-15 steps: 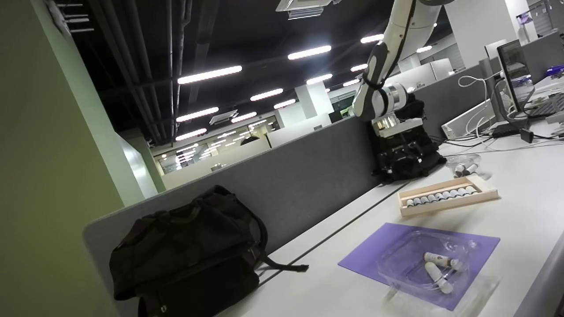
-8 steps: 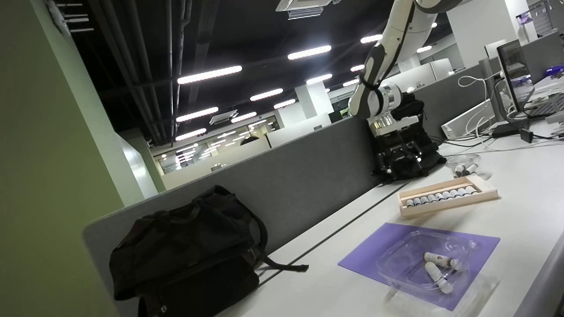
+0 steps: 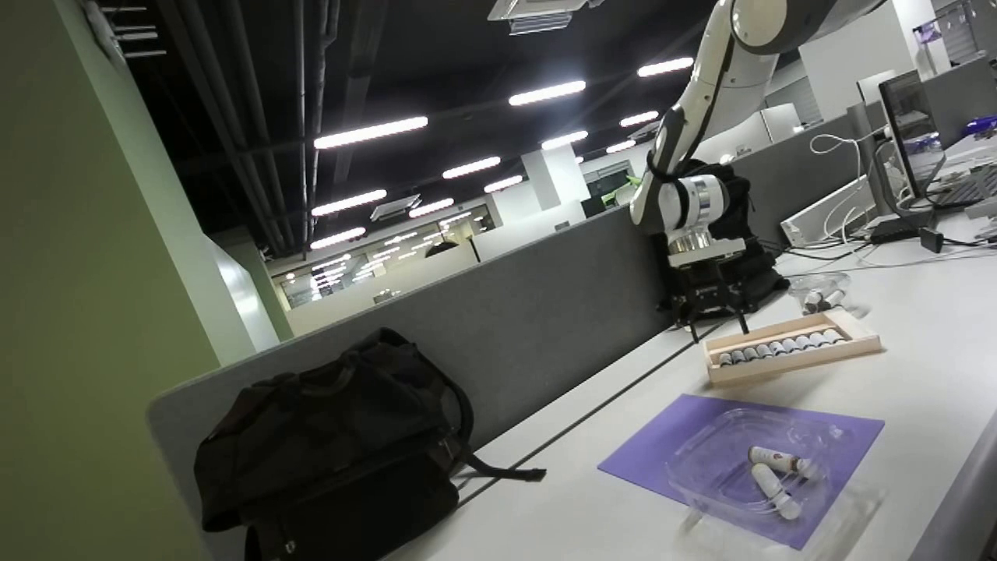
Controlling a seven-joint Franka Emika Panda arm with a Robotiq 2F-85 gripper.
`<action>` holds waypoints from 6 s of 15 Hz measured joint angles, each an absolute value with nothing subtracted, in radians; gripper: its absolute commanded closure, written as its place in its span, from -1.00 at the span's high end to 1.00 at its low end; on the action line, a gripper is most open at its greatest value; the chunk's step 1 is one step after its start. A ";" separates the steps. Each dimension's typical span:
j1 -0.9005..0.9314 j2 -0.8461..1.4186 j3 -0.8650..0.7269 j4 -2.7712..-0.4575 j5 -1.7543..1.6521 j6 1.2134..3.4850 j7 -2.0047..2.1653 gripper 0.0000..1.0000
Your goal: Take one bottle from the box from and place it on the table
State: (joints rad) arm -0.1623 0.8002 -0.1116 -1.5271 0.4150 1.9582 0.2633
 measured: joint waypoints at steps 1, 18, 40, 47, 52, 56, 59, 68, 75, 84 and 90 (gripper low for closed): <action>-0.168 0.814 -0.109 -1.527 0.445 1.989 0.281 1.00; -0.174 0.877 -0.128 -1.489 0.416 2.033 0.486 1.00; -0.163 0.991 -0.144 -1.325 0.331 1.938 0.545 1.00; -0.157 1.009 -0.154 -1.294 0.304 1.910 0.551 0.56; -0.153 1.018 -0.156 -1.279 0.288 1.899 0.553 -0.02; -0.147 1.023 -0.163 -1.272 0.261 1.890 0.554 -0.46; -0.141 1.023 -0.166 -1.268 0.250 1.886 0.554 -0.46; -0.139 1.018 -0.168 -1.255 0.237 1.877 0.552 -0.46; -0.144 0.979 -0.174 -1.255 0.237 1.900 0.547 -0.46; -0.148 0.981 -0.174 -1.257 0.237 1.863 0.531 0.05; -0.146 0.999 -0.174 -1.257 0.234 1.864 0.526 -0.80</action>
State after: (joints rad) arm -0.1458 0.9993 -0.1745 -1.2570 0.2340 1.8643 0.5263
